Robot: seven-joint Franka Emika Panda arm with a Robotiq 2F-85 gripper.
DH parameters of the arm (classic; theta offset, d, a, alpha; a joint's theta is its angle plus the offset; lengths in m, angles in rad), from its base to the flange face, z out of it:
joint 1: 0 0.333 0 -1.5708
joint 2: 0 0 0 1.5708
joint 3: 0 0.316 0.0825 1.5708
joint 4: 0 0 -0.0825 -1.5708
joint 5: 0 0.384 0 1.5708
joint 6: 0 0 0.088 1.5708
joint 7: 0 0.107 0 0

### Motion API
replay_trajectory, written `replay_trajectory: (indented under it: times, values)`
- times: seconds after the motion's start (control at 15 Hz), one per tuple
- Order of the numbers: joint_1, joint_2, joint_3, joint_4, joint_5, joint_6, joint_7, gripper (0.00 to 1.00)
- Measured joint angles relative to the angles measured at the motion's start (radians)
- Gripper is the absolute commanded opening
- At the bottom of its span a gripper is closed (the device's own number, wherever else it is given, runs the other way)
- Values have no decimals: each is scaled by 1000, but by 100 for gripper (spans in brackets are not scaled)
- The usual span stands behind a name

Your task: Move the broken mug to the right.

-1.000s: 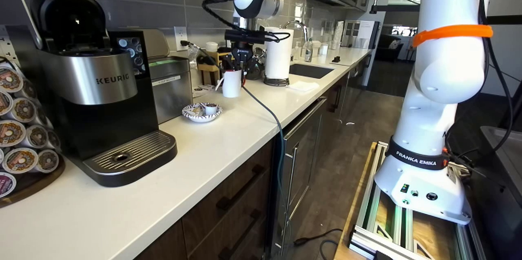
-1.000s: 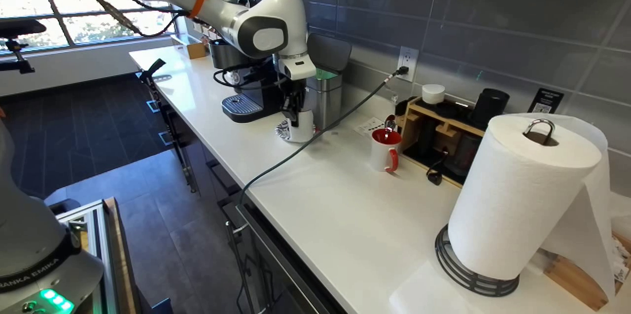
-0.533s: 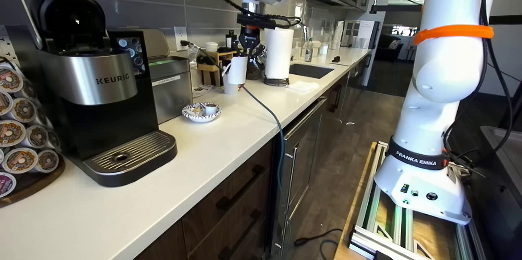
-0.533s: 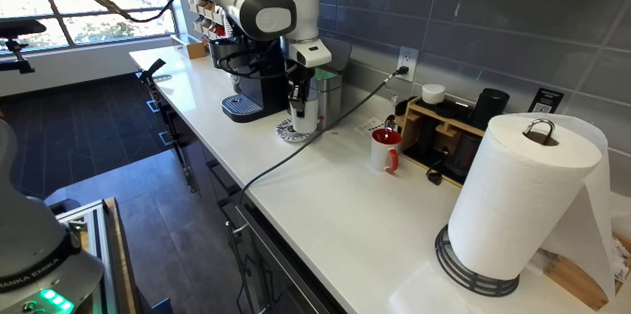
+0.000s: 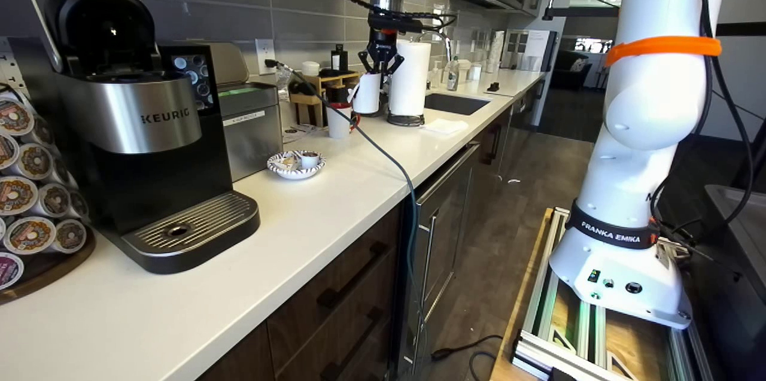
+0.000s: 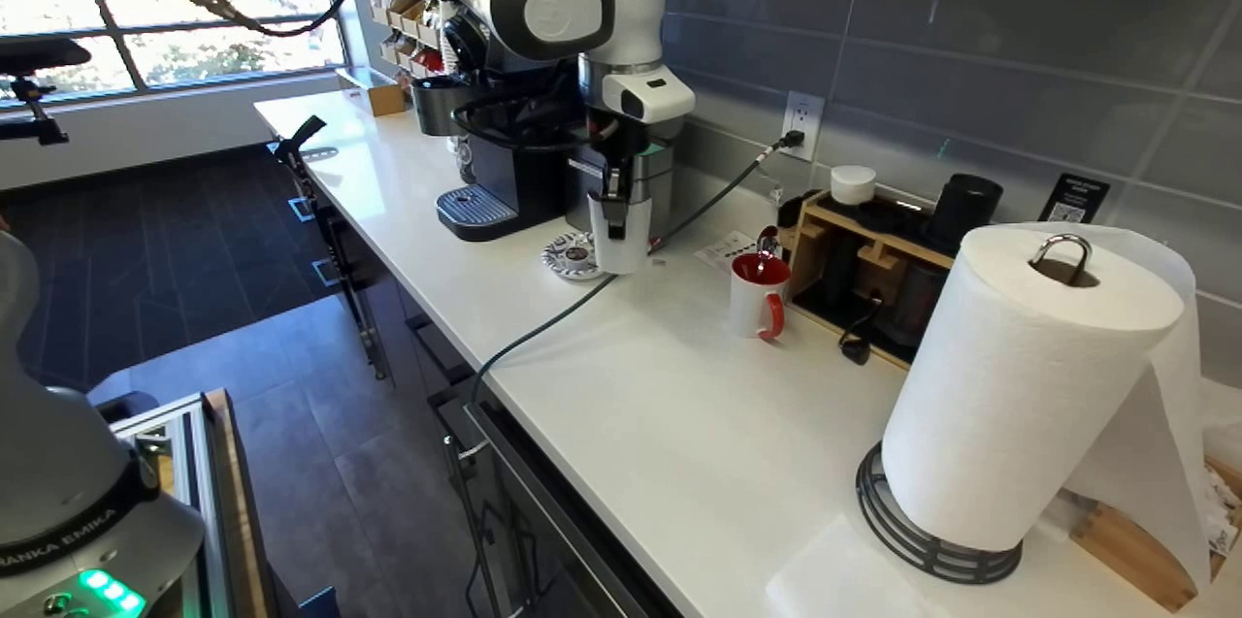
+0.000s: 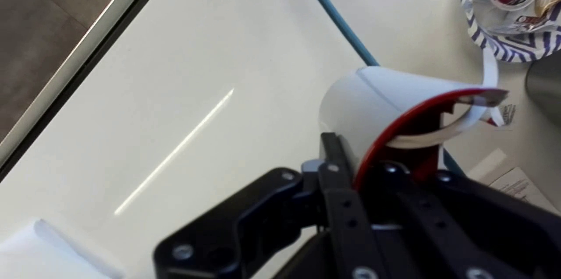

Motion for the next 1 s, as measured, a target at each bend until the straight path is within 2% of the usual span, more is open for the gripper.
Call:
replay_trajectory:
  times: [0.07, 0.13, 0.6, 0.67, 1.0]
  values:
    - [-8, 6, -7, 11, 1, -7, -23, 3]
    - [-17, 14, -14, 21, 5, -12, -46, 10]
    - [-19, 26, -13, 26, 6, -13, -50, 10]
    - [-19, 26, -13, 26, 6, -13, -50, 3]
    - [-22, 39, -14, 26, 15, 31, -65, 3]
